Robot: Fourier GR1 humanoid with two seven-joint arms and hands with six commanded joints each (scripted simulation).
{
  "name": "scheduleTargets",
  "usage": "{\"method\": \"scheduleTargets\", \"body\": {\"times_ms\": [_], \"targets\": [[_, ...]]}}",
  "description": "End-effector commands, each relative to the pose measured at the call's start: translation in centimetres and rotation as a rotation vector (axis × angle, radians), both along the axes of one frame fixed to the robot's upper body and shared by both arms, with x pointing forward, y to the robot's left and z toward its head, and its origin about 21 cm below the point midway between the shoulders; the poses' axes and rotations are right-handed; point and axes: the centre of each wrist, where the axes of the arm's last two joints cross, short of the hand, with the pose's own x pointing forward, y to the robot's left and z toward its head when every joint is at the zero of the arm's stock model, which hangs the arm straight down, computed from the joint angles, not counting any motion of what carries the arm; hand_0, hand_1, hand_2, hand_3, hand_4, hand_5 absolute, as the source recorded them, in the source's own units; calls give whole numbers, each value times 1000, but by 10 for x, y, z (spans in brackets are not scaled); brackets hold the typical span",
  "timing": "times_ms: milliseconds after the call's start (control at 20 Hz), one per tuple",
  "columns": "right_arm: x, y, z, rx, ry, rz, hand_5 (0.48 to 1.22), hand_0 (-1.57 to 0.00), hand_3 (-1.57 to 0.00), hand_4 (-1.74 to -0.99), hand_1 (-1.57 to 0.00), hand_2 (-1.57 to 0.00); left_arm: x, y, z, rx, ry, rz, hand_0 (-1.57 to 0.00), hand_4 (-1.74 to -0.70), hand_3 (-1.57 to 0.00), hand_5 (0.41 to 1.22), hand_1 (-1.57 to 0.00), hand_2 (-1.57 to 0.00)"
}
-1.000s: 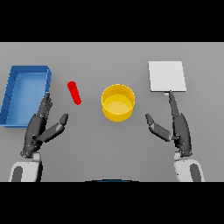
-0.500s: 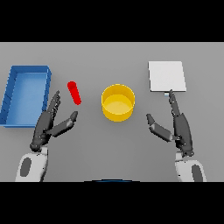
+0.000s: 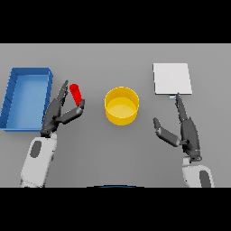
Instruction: Pick up the red beaker and tilt it to pour out 1 green nut into yellow bowl. Pick up the yellow bowl and place it on the metallic measuring scale.
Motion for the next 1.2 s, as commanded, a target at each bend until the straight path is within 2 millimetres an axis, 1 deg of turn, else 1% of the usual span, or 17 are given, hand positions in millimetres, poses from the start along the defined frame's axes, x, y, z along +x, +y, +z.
{"method": "scheduleTargets", "body": {"times_ms": [0, 100, 200, 300, 350, 400, 600, 650, 750, 800, 850, 900, 950, 1000, 1050, 1100, 1150], "targets": [[2, 1, 1, 7, 8, 1, 635, 1, 1, -1267, 1, 1, 6, -1, -1, 2, 1, -1, 1, -1276, 1, 680, 1, 1], [4, 2, 3, 14, 21, -2, 638, 1, 1, -1269, 1, 1, 14, -4, -2, 2, -1, -4, 1, -1287, 1, 685, 1, 1], [0, 2, 0, 19, 15, 2, 642, 1, 1, -1270, 1, 1, 19, -9, 0, 8, 4, -10, 1, -1298, 1, 689, 1, 1], [2, 4, 1, 13, 7, 4, 646, 1, 1, -1271, 1, 1, 24, -12, -3, 18, 20, -17, 1, -1297, 1, 690, 1, 1], [-1, 5, -1, 11, 10, 7, 644, 1, 1, -1267, 1, 1, 28, -11, -1, 18, 15, -13, 1, -1293, 1, 686, 1, 1], [1, 5, 0, 22, 16, 0, 643, 1, 1, -1269, 1, 1, 32, -14, -1, 15, 23, -17, 1, -1290, 1, 684, 1, 1], [-3, -1, 4, 24, 2, -6, 639, 1, 1, -1268, 1, 1, 45, -17, 0, 12, 27, -21, 1, -1297, 1, 686, 1, 1], [-1, 2, 6, 27, 0, -6, 640, 1, 1, -1269, 1, 1, 47, -17, -1, 0, 27, -25, 1, -1309, 1, 688, 1, 1], [-2, -1, 4, 15, 16, -12, 640, 1, 1, -1264, 1, 1, 47, -18, -5, -21, 12, -29, 1, -1329, 1, 695, 1, 1], [-2, -1, 4, 20, 15, -15, 640, 1, 1, -1263, 1, 1, 48, -22, -6, -24, 5, -26, 1, -1335, 1, 698, 1, 1], [0, 0, 2, 16, 23, -16, 641, 1, 1, -1261, 1, 1, 50, -22, -6, -37, 3, -18, 1, -1348, 1, 704, 1, 0], [-1, 1, 1, 19, 16, -9, 642, 1, 1, -1259, 1, 1, 54, -20, -5, -54, -2, -5, 1, -1378, -31, 724, -26, -67], [2, 2, 1, 21, 20, -13, 642, 1, 1, -1260, 1, 1, 53, -24, -7, -76, 3, 5, -119, -1410, -124, 750, -146, -182], [-1, 1, 0, 14, 12, -9, 644, 1, 1, -1258, 1, 1, 55, -24, -7, -94, 8, 16, -285, -1449, -292, 783, -328, -364], [-1, 0, 4, 10, 3, -16, 645, 1, 1, -1257, 1, 1, 56, -25, -7, -91, 21, 32, -441, -1448, -547, 871, -481, -523], [-2, -1, 2, 7, 6, -20, 644, 1, 1, -1255, 1, 1, 57, -28, -6, -68, 12, 37, -662, -1500, -724, 941, -699, -733], [-4, 0, 3, 11, 3, -16, 646, 1, 1, -1256, 1, 1, 59, -31, -4, -55, 17, 32, -844, -1541, -838, 997, -874, -900]]}}
